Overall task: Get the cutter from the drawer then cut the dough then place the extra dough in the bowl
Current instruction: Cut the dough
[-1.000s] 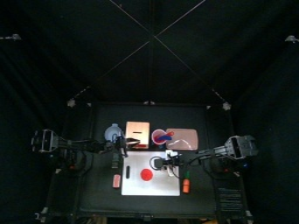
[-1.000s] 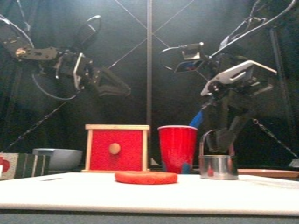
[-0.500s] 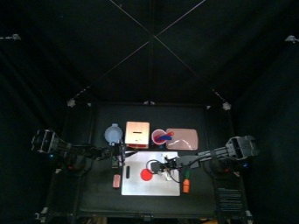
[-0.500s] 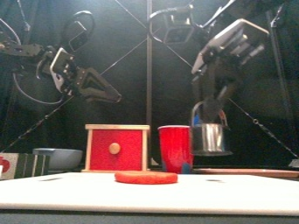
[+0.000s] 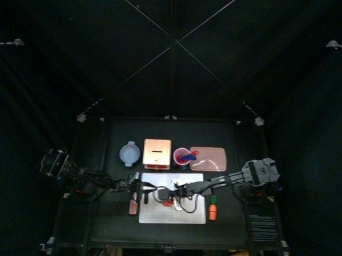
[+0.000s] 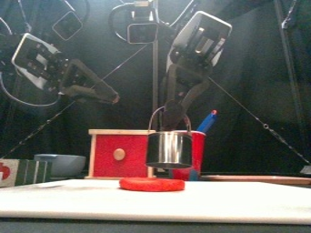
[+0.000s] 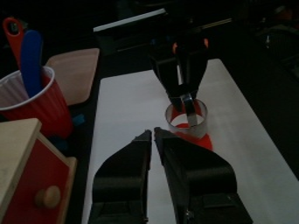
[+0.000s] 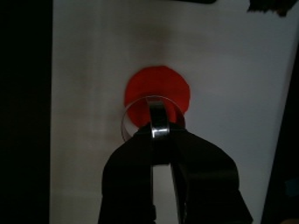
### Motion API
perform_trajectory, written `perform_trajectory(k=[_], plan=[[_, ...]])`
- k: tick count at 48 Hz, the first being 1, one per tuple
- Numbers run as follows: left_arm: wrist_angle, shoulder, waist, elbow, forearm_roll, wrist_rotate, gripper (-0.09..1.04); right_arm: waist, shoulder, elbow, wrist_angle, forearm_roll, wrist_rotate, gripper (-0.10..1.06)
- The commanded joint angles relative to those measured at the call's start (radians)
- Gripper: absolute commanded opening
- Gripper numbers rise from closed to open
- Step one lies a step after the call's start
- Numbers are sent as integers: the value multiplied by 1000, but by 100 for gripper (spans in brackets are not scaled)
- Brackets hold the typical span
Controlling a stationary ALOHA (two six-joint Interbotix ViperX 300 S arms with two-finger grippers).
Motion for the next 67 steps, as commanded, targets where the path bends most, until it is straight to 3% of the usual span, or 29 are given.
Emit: perform_trajectory(k=[1,29,43,49,60,67], plan=[[-32,14,-18,-18,-21,-2,56,0,-17,-34,-14,-3,2,34],[-40,41,-46,-21,-49,-2,56,-11,18,-46,-23,-58,0,34],[-40,44,-63,-23,-69,-3,57,-12,23,-51,-43,-32,-2,36],[-41,57,-77,-41,-71,-3,59,-6,17,-51,-66,-31,-3,48],[-43,80,-97,-63,-114,-8,74,-6,-2,-37,-86,-29,-3,86],[-51,95,-123,-64,-189,-17,86,-6,-11,-20,-91,-37,-2,91]])
